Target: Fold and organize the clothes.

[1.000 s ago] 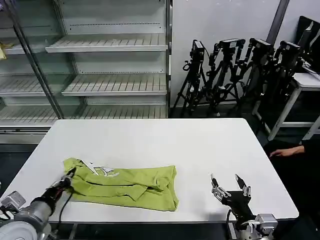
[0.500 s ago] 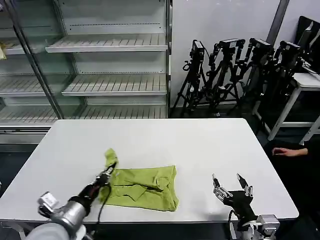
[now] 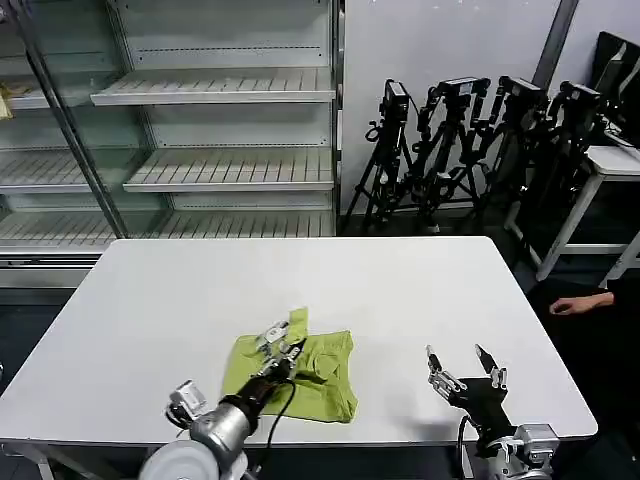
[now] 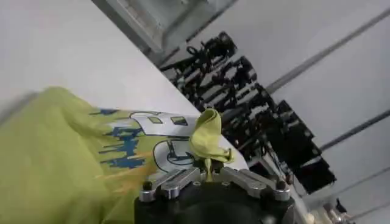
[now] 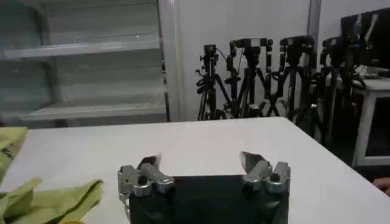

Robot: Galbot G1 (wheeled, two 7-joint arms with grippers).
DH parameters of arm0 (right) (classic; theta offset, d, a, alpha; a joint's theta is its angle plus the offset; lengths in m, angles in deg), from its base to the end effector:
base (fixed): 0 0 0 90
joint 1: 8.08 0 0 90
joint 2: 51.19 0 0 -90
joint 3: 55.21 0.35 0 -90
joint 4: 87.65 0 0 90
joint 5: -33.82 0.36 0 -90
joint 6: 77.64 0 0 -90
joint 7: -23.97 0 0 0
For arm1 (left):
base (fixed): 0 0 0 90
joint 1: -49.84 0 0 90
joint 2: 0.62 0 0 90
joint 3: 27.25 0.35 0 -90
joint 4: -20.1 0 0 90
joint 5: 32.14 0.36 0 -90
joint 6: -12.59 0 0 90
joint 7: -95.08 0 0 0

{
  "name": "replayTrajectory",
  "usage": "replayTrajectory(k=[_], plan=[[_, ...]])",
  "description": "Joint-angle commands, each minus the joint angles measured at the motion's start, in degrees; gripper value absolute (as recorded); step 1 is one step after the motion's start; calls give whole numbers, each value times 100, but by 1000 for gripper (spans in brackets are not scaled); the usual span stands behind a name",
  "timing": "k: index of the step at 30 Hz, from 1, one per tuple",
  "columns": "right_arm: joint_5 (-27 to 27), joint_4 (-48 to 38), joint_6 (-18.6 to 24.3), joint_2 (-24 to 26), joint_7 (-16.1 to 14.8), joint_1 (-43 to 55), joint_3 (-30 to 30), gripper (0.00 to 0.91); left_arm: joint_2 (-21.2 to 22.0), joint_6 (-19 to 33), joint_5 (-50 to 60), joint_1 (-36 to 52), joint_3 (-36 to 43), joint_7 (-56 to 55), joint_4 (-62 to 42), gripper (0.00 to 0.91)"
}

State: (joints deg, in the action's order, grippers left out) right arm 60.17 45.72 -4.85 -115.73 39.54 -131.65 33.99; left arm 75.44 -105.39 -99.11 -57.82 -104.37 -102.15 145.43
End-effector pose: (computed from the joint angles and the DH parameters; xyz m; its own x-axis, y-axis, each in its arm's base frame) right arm 0.1658 -0.0409 -0.2233 -0.9765 -0.0633 0.2062 -0.0552 0.9975 0.0451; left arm 0.2263 -0.0294 -0.2330 -0.8163 0.5149 0.2617 0.1401 0.6160 -0.7752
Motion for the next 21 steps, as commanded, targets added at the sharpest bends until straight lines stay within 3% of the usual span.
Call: replayTrajectory(k=[1,12,17,21], plan=[[9,-42,-2,17,5,49,-24,907,77,-66,771,243,792,202,-437,907],[9,-40,-22,47,17,122,-65,907,54,-75,485,207,631,362,159,907],[7,-48,-23,18,15,150,-92,907,-207,-178,336,-94,94,361,651,907],[4,-69,-18,-11,13,184,-133,907,-596,-181,846,-290,-510,343,745,907]])
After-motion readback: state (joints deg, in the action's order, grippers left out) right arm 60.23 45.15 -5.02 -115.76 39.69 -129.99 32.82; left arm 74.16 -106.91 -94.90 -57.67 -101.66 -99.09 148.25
